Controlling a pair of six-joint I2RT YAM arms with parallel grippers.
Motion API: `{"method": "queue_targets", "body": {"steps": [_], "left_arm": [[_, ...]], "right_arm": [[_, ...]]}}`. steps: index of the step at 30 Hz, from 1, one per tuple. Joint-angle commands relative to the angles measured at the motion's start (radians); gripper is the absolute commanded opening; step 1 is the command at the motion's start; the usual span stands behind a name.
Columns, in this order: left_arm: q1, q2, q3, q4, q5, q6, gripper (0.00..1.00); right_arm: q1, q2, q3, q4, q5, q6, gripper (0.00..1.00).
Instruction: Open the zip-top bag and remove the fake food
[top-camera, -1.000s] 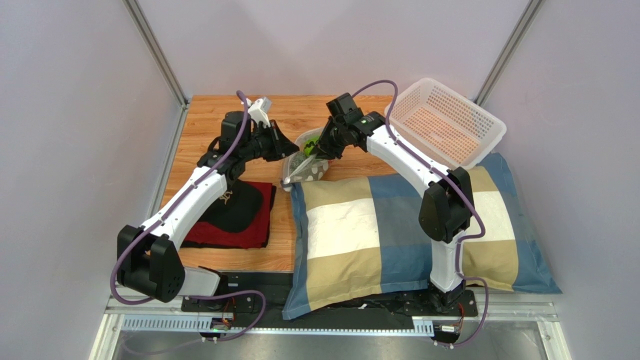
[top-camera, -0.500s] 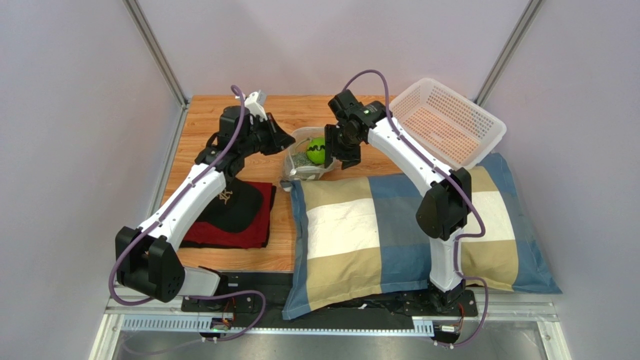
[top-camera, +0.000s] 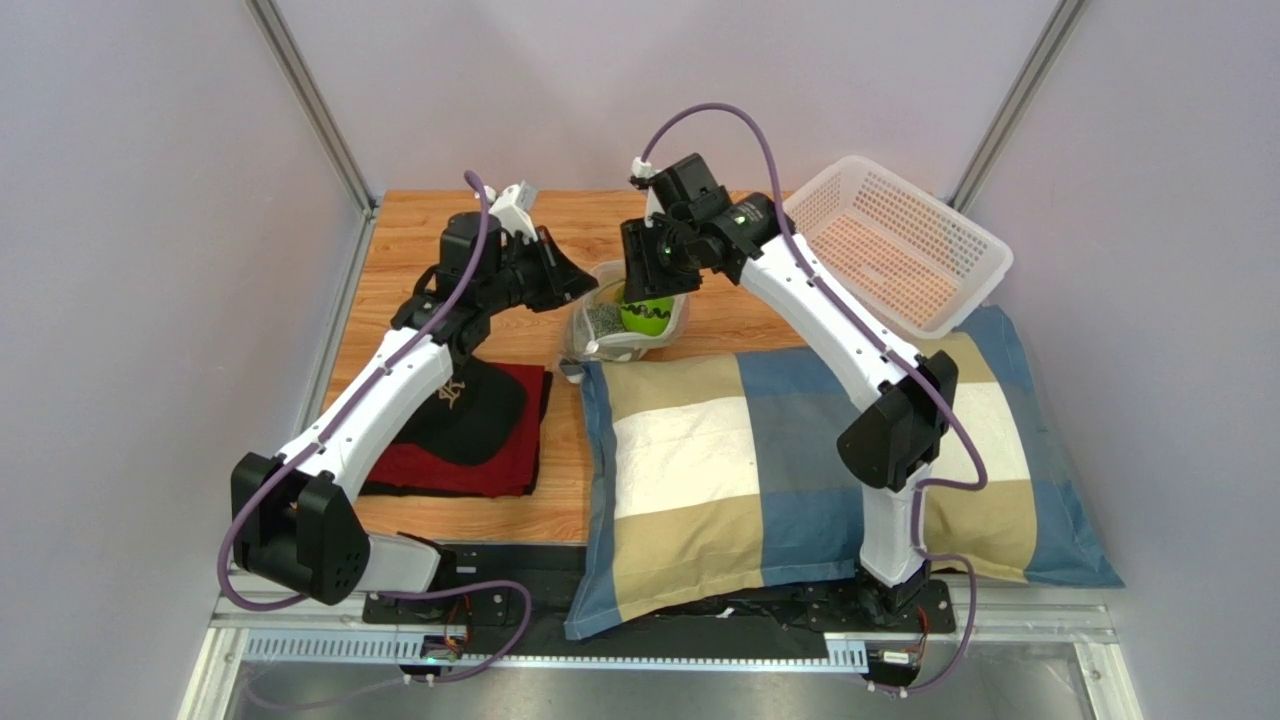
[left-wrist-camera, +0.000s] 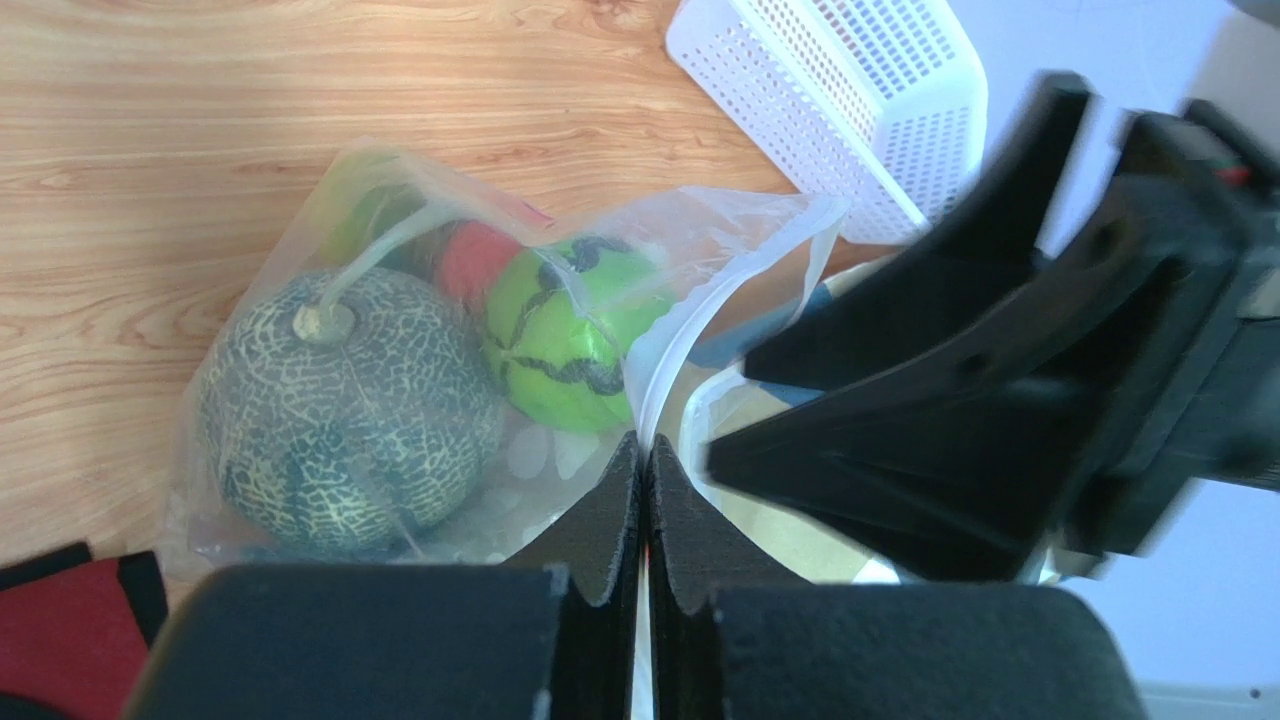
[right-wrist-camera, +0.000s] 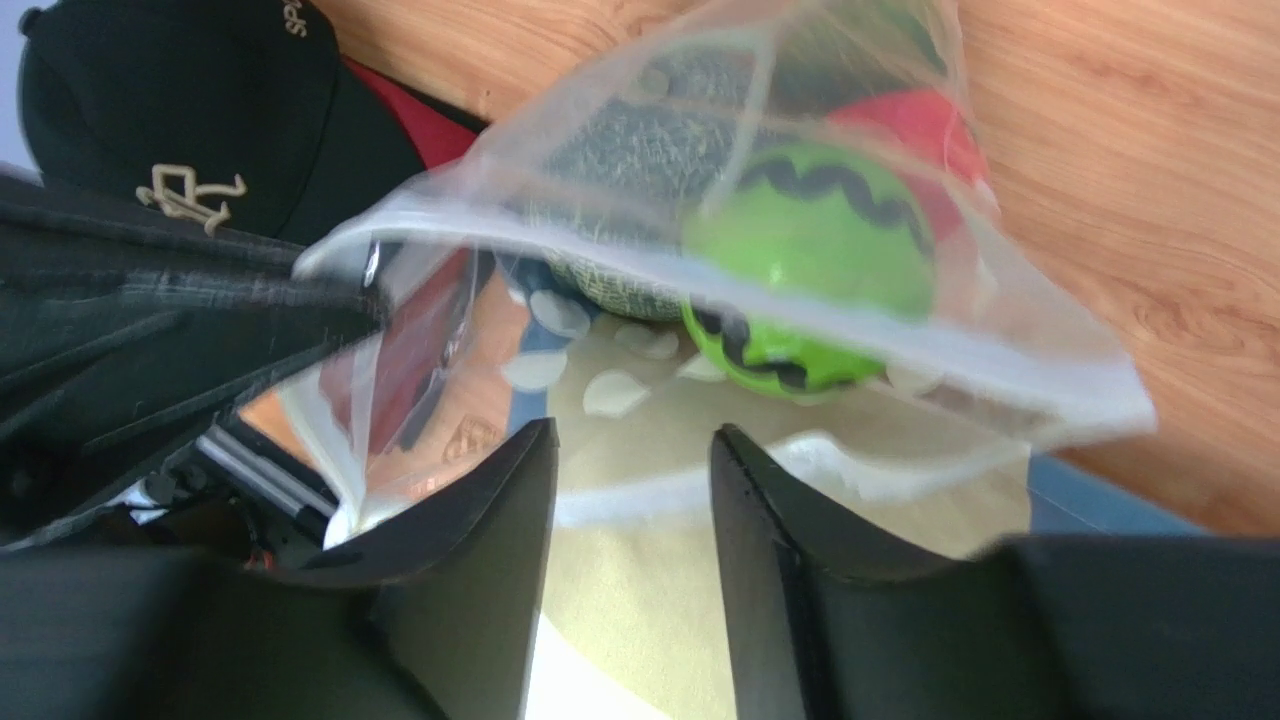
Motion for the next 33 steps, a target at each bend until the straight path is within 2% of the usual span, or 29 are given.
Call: {"method": "queue_targets", "body": {"steps": [1,3,6,14,24,29,31,32,33], "left_arm": [[-0.008,-0.013,0.018,0.060,0.036,-0.018,0.00],[-0.008,-0.011,0.011,0.066,0.041,-0.025,0.00],[-0.008,0.001,-0.002,0.060,0.047,-0.036,0.00],[-0.008,0.021,0.010,0.037,0.027,-0.032,0.00],[-0.008,0.060,0.032,0.025,0.029,-0.064,0.00],[-0.008,0.064,0.046,0.000,0.024,-0.056,0.00],[-0.008,0.066,0.047,-0.006,0.022,-0.056,0.00],[-0.008,0.066,0.044,-0.009,0.018,-0.056,0.00],[-0.008,0.066,0.041,-0.009,0.015,-0.056,0.00]], "right_arm": [[0.008,0.062,0.017,0.125,0.051,-0.125,0.62],[0.006,0.079,0.014,0.132,0.097,-0.161,0.75],[0.008,0.096,-0.009,0.132,0.150,-0.202,0.87],[0.008,0.079,-0.185,0.251,0.261,-0.241,0.99],[0.006,0.128,-0.258,0.331,0.266,-0.210,0.97],[0.006,0.095,-0.339,0.397,0.260,-0.190,0.95],[0.006,0.087,-0.360,0.414,0.263,-0.180,0.85],[0.006,0.078,-0.356,0.406,0.264,-0.175,0.75],[0.008,0.067,-0.347,0.402,0.257,-0.172,0.69]]}}
